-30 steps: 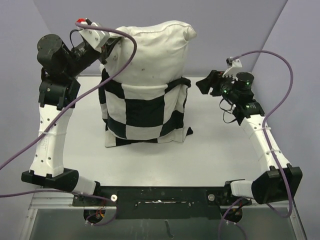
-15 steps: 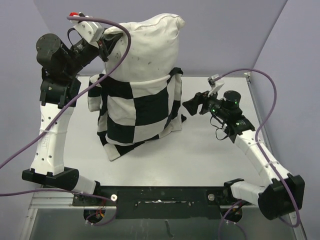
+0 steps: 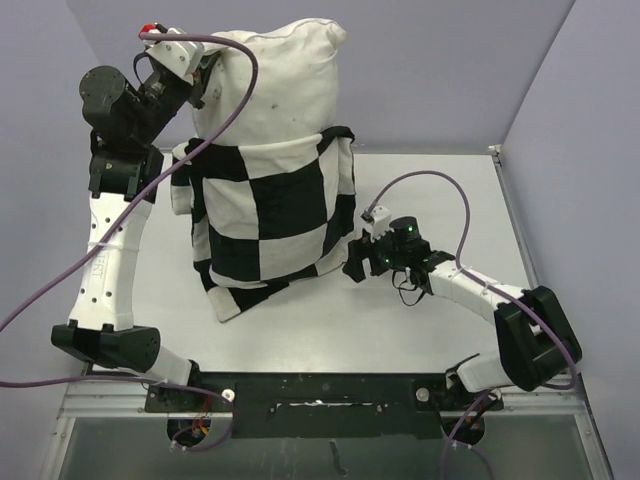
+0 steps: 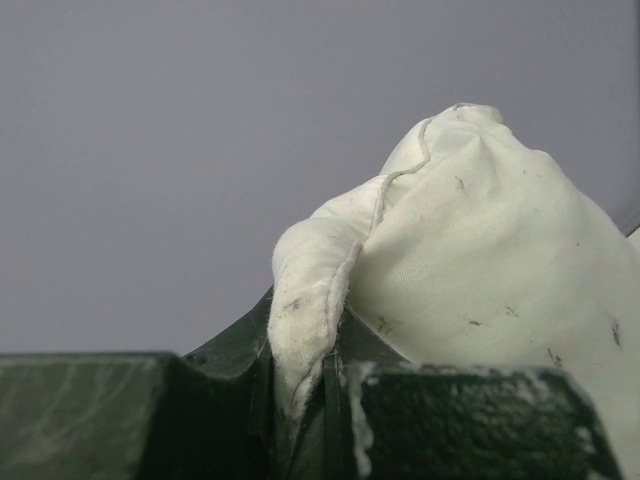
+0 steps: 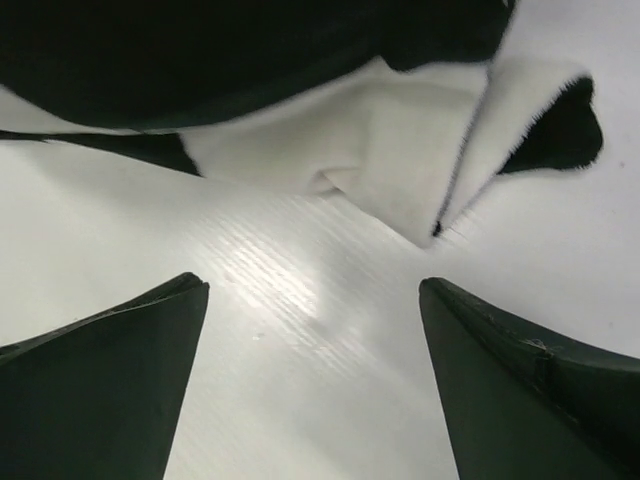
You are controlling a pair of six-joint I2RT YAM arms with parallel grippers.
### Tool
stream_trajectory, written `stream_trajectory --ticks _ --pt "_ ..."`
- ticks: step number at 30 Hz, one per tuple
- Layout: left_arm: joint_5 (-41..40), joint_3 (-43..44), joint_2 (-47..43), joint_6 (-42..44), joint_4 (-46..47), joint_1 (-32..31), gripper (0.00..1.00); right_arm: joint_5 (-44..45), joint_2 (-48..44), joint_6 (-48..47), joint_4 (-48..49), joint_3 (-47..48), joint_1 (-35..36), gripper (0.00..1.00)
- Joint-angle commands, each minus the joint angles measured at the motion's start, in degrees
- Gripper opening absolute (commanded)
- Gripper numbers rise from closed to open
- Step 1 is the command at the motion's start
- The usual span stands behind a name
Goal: Remove the pillowcase from the pillow
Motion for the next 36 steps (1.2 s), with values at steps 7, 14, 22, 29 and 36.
stream_trajectory --ticks 7,14,22,29,36 --pt "-2.4 4.2 3.1 1.2 13.1 6.3 0.0 0.2 12.4 -8.6 4.7 9.3 -7.4 0.98" --pt "-3.8 4.2 7.3 2.2 15.3 8.1 0.0 -7.5 19.8 -17.3 9.3 13.3 -8.2 0.98" --pt "-4.2 6.3 13.2 3.9 16.2 9.1 0.0 -16.3 31.5 -19.5 7.9 22.9 -9.1 0.98" --pt "-4.4 8.2 16.7 5.5 16.9 9.3 0.0 -22.5 37.6 -17.0 4.1 28.0 -7.9 0.89" --pt "-5.9 9.1 17.7 6.7 18.4 10.0 0.0 -25.1 36.6 -7.2 3.8 24.2 -8.7 0.13"
